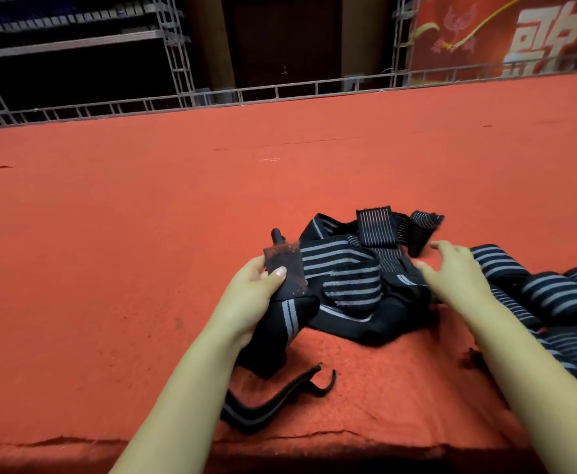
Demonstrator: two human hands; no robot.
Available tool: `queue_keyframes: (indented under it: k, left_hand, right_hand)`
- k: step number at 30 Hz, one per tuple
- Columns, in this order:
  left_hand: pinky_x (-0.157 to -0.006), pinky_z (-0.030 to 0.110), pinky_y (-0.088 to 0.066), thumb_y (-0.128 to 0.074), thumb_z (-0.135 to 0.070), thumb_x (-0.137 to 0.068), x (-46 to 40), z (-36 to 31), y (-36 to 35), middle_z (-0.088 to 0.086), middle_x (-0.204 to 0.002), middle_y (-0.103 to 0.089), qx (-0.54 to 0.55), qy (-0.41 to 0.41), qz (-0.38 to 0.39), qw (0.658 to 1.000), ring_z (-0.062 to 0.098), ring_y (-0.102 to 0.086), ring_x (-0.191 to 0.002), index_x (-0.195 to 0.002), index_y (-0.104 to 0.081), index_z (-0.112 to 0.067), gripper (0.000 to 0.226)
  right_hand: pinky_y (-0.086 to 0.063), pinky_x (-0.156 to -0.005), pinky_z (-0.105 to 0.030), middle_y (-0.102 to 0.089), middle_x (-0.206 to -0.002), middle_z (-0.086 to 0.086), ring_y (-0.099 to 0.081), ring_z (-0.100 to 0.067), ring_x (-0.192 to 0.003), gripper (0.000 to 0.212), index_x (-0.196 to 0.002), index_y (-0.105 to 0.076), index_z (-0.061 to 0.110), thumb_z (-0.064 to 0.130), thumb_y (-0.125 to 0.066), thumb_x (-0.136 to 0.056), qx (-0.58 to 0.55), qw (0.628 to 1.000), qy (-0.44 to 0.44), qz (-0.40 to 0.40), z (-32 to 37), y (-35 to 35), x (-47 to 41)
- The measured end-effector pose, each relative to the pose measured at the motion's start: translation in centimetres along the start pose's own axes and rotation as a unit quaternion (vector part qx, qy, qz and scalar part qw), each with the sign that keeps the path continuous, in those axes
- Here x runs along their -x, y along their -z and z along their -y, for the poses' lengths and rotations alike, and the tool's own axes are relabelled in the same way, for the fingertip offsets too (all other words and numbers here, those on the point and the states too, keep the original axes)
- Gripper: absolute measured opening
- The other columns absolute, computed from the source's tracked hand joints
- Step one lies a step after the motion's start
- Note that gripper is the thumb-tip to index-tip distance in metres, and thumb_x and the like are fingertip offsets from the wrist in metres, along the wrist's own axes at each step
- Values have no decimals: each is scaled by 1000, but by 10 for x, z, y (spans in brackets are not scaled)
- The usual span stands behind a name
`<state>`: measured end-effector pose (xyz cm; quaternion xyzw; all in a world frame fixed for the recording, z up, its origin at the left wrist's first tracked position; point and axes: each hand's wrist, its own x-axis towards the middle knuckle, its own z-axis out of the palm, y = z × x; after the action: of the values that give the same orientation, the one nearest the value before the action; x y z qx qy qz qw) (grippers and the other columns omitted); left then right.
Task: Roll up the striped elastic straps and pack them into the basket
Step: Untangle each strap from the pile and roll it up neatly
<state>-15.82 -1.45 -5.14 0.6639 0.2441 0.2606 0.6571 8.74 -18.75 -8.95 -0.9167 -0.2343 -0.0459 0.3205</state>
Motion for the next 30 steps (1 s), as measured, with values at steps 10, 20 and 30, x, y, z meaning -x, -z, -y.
queue_keyframes:
  k: [10,20,30]
  left_hand:
    - [-82,37,-57,-53,-11,-99,-11,0,-68,7,-102,-74,-38,11,59,997,21,-73,-89,-124,-53,-15,25]
    - [-111,46,-39,-47,-1,-97,-21,-11,-78,-2,-122,-65,-29,-110,-34,993,18,-59,-114,-116,-61,-54,58]
    - [-97,17,-43,-59,-12,-93,-11,-37,-75,-7,-113,-66,-139,-159,-92,973,9,-60,-107,-107,-67,-25,21]
  right_hand:
    - [-40,-38,-15,-61,-75,-5,-57,-8,-52,31,-110,-62,-2,3,-72,-82,-277,923,-182,195,-31,8,-13]
    - [-51,-58,-25,-65,-82,-1,-61,-11,-66,15,-98,-60,13,0,-58,-90,-573,817,-30,57,48,86,-16]
    - [-58,-61,-31,-62,-87,-13,-61,-20,-76,8,-89,-54,6,0,-55,-92,-714,692,-78,70,99,93,-30]
